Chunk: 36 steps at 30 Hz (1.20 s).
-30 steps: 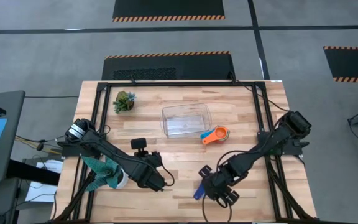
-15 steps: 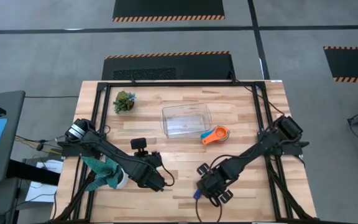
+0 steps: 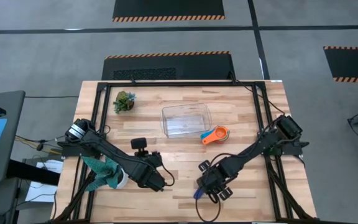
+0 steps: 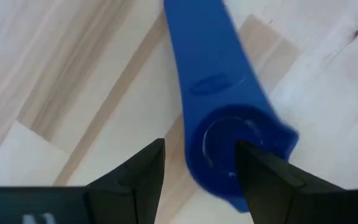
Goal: Nest measuring cups in basket
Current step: Stack the dark blue measuring cup on top of the orange measuring cup
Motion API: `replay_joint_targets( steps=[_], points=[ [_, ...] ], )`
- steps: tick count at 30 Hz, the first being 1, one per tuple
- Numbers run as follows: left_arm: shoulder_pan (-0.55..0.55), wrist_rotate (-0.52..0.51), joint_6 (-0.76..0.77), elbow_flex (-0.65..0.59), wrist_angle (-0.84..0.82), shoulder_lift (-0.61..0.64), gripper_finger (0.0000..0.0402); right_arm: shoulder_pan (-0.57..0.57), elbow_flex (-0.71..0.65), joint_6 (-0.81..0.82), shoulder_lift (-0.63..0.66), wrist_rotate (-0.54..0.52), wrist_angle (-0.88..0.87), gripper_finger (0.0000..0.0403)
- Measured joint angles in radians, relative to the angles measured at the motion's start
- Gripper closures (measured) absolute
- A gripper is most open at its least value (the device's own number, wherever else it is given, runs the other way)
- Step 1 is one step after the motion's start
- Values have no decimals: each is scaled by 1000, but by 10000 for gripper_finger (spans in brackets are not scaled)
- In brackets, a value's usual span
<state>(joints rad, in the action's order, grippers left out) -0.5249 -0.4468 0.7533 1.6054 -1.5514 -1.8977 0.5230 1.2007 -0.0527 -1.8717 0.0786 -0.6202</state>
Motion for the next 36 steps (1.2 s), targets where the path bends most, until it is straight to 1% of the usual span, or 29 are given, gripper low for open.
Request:
replay_joint_targets(
  steps=[4,6,10,14,16,18,22,23,24,26,28,30,32,36],
  points=[
    [0,-24,0,0,0,0,401,-1,0,1,-5,-5,22,192],
    [0,-25,0,0,1,0,401,0,1,1,-33,-2,35,198],
    [0,-25,1,0,2,0,401,16,10,11,-71,-11,37,214],
    [0,-25,3,0,6,0,401,17,18,49,-75,-34,36,239],
    [0,-25,3,0,6,0,401,11,19,87,-68,-62,29,259],
    [0,-26,3,0,8,0,401,2,19,126,-65,-81,24,289],
    [1,-31,3,0,30,0,401,-20,23,207,-58,-100,-8,375],
    [1,-33,3,0,35,0,401,-24,28,221,-58,-96,-26,385],
    [1,-34,3,0,35,0,401,-25,40,227,-57,-101,-60,386],
    [1,-36,3,0,43,0,401,-18,68,232,-41,-125,-182,389],
    [1,-39,3,0,50,0,401,-11,108,233,-11,-174,-303,393],
    [1,-39,4,0,52,0,401,-12,144,243,48,-208,-395,393],
    [1,-39,12,0,51,0,401,-16,151,278,113,-258,-499,394],
    [1,-41,19,0,52,0,401,-25,148,332,235,-390,-678,394]
  ],
)
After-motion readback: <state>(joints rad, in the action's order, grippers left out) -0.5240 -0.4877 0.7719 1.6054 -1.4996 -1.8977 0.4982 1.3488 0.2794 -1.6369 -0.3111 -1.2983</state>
